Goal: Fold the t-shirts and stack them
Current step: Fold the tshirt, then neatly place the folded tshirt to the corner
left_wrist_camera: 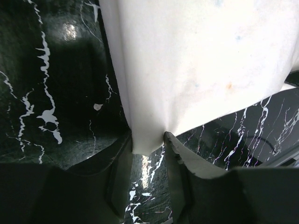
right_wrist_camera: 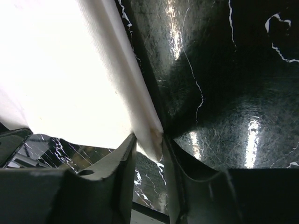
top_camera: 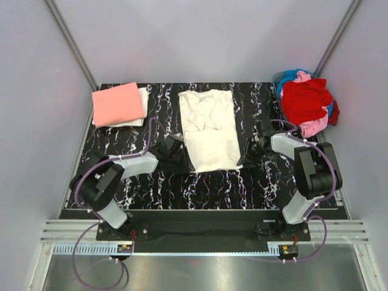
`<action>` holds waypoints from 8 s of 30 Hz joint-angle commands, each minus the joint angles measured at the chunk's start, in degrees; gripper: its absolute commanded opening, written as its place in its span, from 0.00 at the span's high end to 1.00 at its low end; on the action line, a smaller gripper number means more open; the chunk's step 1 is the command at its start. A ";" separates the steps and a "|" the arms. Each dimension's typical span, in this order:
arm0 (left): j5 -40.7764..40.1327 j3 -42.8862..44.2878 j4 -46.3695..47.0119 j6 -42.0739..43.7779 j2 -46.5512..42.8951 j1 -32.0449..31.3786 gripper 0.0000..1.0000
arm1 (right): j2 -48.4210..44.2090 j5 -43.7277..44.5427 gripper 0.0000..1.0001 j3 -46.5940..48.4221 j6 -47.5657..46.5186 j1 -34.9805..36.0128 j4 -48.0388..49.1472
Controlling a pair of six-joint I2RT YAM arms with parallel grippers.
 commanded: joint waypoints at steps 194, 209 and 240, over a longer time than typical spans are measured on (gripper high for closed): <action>13.80 102.37 -40.02 22.21 39.98 56.37 0.81 | -9.65 -12.86 0.02 -16.21 9.31 -0.28 34.43; 2.64 104.57 -36.67 24.67 45.78 57.87 0.78 | -8.94 -13.39 0.02 -16.03 9.23 -0.28 34.25; -1.39 94.30 -37.46 23.27 44.83 61.39 0.01 | -7.71 -14.01 0.02 -15.42 9.31 -0.28 34.16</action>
